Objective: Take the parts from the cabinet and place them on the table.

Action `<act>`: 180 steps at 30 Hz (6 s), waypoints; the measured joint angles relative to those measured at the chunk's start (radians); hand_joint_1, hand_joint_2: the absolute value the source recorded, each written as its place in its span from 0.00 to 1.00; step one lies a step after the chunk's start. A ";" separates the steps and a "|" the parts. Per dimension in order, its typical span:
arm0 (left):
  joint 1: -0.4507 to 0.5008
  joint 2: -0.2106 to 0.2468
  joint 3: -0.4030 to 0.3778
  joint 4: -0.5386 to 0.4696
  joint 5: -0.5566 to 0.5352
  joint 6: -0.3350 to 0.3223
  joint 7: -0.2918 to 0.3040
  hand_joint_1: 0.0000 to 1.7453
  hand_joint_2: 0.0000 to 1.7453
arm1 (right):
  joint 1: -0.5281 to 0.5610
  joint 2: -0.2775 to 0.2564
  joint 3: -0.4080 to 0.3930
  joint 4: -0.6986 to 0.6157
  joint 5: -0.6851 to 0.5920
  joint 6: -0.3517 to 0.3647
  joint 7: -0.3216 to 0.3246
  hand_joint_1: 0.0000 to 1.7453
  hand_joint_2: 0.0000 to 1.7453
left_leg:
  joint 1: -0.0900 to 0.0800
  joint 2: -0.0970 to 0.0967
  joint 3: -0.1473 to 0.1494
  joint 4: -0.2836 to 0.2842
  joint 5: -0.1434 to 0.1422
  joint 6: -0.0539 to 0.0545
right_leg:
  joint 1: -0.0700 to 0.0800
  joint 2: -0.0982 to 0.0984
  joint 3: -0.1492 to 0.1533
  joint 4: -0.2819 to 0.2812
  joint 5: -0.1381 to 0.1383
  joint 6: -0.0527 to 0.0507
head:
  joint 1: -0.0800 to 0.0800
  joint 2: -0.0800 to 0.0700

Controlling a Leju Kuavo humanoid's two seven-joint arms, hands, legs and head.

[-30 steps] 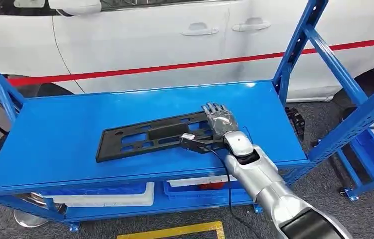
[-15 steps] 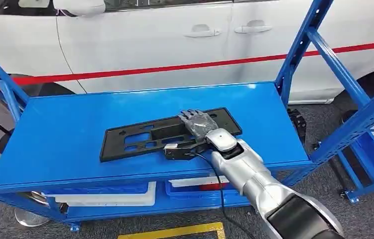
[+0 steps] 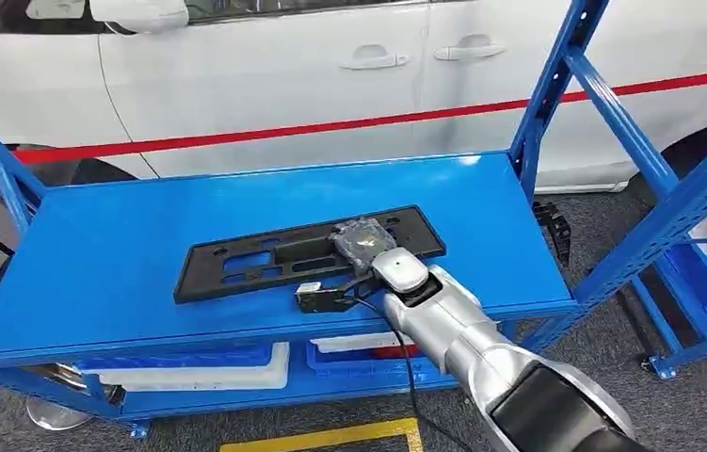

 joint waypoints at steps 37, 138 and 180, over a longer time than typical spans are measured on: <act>0.026 -0.004 0.040 0.000 -0.031 -0.076 -0.134 0.00 0.00 | 0.397 -0.119 -0.264 -0.906 -1.059 -0.230 -0.427 0.96 1.00 | 0.008 -0.004 -0.031 0.006 0.014 0.033 | -0.007 0.001 -0.072 0.132 -0.089 0.035 | 0.002 0.000; 0.045 0.056 0.092 -0.006 -0.180 -0.019 0.116 0.00 0.00 | 0.831 -0.320 -0.215 -1.338 -1.173 0.283 -0.534 0.96 1.00 | -0.006 -0.002 0.003 -0.036 0.018 0.029 | -0.016 -0.004 -0.090 0.255 -0.037 0.046 | 0.003 0.000; 0.047 0.076 0.161 -0.010 -0.182 0.020 0.144 0.00 0.00 | 0.788 -0.265 -0.148 -1.317 -1.042 0.181 -0.512 0.96 1.00 | 0.005 -0.015 -0.163 0.247 -0.097 -0.027 | -0.018 -0.002 0.027 0.006 -0.034 -0.003 | -0.010 0.000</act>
